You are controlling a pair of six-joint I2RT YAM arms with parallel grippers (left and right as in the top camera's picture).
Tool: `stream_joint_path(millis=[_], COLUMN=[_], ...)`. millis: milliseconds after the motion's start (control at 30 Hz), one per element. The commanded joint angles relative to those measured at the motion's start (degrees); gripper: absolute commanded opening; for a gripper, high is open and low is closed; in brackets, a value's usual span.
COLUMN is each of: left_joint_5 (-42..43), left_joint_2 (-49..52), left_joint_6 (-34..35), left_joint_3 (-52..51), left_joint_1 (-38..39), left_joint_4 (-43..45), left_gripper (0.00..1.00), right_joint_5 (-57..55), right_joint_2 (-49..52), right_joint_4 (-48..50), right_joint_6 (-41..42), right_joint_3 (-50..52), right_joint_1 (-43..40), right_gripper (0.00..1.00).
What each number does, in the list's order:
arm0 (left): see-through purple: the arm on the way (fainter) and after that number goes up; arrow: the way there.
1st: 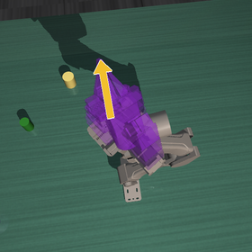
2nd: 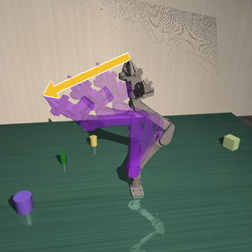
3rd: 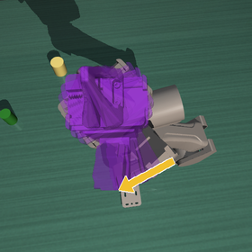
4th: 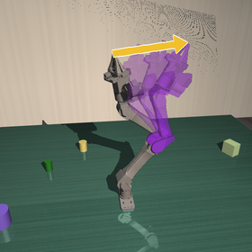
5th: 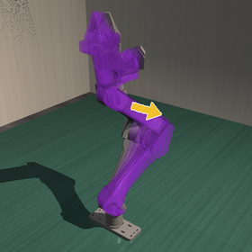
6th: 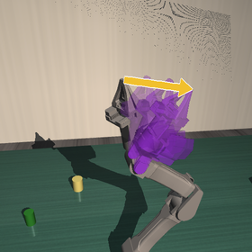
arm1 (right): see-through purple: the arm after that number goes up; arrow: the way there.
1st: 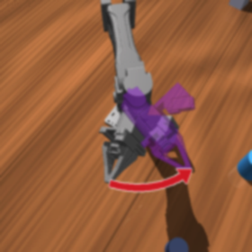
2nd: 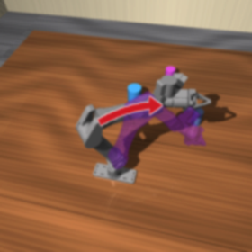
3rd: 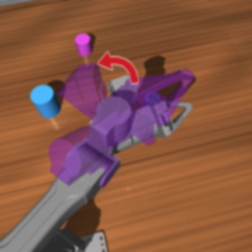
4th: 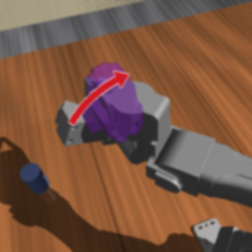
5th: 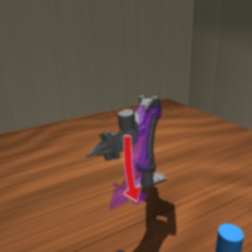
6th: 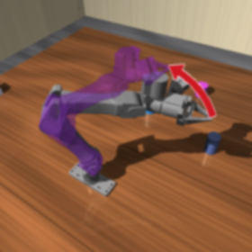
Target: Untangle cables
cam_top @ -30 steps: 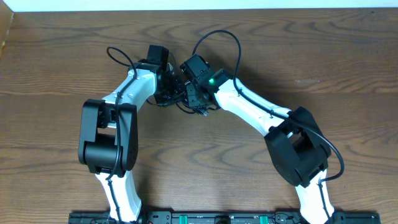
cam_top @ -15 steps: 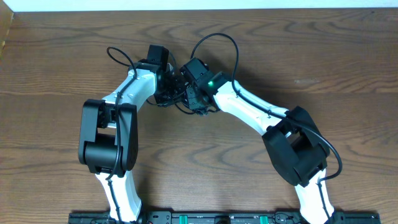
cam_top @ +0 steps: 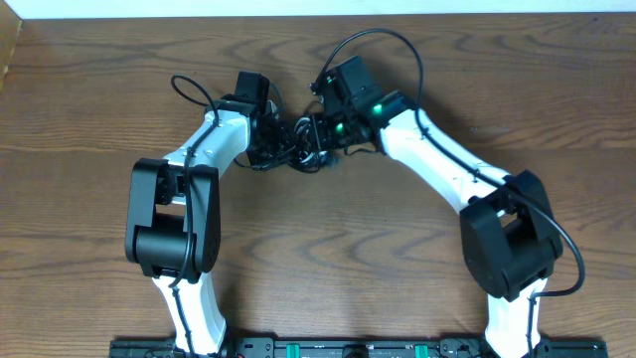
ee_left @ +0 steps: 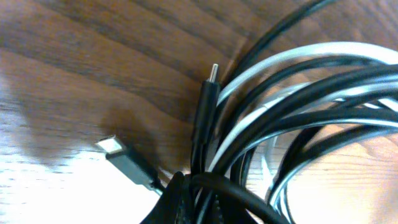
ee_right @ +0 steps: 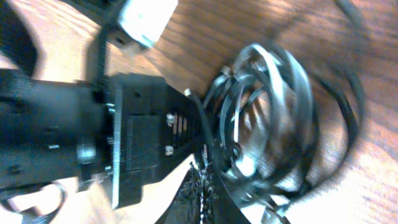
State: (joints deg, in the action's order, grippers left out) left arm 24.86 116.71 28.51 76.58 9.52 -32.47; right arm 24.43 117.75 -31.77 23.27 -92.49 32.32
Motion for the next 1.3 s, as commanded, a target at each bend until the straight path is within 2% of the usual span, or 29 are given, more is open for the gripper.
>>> stream_joint_path(millis=[0,167,267,367,400,467,567,767,1000,1200,1267], left_joint_5=[-1.36,-1.36,-1.38,-1.36,-1.36,-1.36,-1.36,-1.36,-1.36,-1.36,-1.36], left_joint_2=[1.01,1.01,1.01,1.01,1.01,1.01,1.01,1.01,1.01,1.01,1.01], left_joint_6=[-0.11,-0.11,-0.11,-0.11,-0.11,-0.11,-0.11,-0.11,-0.11,-0.11,-0.11], left_joint_3=[-0.35,-0.35,-0.35,-0.35,-0.35,-0.35,-0.35,-0.35,-0.35,-0.35,-0.35], left_joint_1=[-0.31,-0.31,-0.31,-0.31,-0.31,-0.31,-0.31,-0.31,-0.31,-0.31,-0.31], left_joint_4=[-0.17,-0.17,-0.17,-0.17,-0.17,-0.17,-0.17,-0.17,-0.17,-0.17,-0.2], left_gripper=[0.08,0.08,0.08,0.08,0.08,0.08,0.08,0.08,0.08,0.08,0.08], right_joint_5=[10.54,23.69,22.67,16.79,15.26,12.24,6.99,-12.66,-26.34,-31.15,-31.8], right_joint_2=[-2.47,-2.47,-2.45,-2.32,-2.32,-2.32,-2.32,-2.23,-2.23,-2.23,-2.23], right_joint_4=[0.22,-0.2,-2.67,-6.34,-6.91,-7.63,-7.85,-7.41,-3.17,5.66,8.96], right_joint_6=[-4.39,-7.63,-8.13,-8.13,-8.13,-8.13,-8.11,-5.27,-5.31,-5.33,-5.92], right_joint_3=[-0.17,-0.17,-0.17,0.02,0.2,0.48,0.59,0.87,4.22,10.62,12.98], right_joint_1=[-2.08,-5.55,-6.8,-6.12,-5.73,-4.57,-2.16,3.48,7.67,8.66,8.66], right_gripper=[0.01,0.01,0.01,0.04,0.08,0.24,0.33,0.34,0.36,0.49,0.48])
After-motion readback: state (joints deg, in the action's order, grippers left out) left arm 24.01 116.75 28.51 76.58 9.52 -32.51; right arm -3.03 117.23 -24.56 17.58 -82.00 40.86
